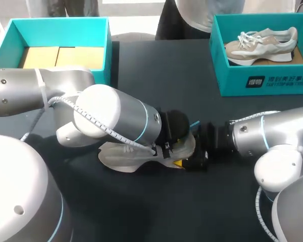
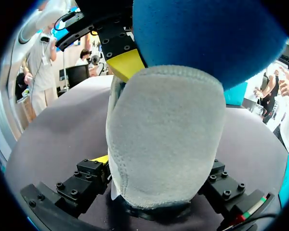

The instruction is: Take the shoe out of the shoebox, open the shoe tongue, remove and reinsert the insole, then place the shoe into the shoebox

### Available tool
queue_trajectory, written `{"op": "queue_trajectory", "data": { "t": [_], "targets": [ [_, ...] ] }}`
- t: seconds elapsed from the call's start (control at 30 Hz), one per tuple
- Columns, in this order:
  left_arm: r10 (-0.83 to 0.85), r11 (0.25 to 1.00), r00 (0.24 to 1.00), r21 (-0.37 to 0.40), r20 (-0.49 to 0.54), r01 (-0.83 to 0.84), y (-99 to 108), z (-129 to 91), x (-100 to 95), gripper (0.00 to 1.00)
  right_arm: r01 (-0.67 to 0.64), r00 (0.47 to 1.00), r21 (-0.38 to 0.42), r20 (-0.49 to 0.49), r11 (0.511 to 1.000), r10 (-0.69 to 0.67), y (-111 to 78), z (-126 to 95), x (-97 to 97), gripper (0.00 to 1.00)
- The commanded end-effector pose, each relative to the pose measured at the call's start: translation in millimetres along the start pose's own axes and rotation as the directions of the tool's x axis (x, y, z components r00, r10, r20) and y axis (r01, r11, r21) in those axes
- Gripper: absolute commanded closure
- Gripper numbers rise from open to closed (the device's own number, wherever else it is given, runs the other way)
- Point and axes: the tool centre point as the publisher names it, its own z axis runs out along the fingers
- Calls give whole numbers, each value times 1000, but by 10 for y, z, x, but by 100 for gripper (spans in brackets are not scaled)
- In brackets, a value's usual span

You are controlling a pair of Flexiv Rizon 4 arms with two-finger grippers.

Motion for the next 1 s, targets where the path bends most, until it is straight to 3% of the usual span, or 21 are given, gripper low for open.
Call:
{"op": "queue_trajectory", "data": {
  "t": [0.03,0.3,0.47,0.73,1.0],
  "targets": [
    [7,1000,1000,7,-1,-7,-23,-82,-8,100,1,1000,4,2,1000,-1,-11,38,-2,100],
    [19,997,998,70,-63,-15,-205,-408,-167,100,1,1000,4,2,1000,-1,-11,38,-2,100],
    [52,993,980,114,-194,-30,-354,-564,-237,100,1,1000,4,2,1000,-1,-11,38,-2,100],
    [106,984,946,169,-306,-56,-462,-720,-285,100,1,1000,4,2,1000,-1,-11,38,-2,100],
    [206,954,892,286,-402,-91,-726,-1102,-446,100,1,1000,4,2,1000,-1,-11,38,-2,100]
  ]
}}
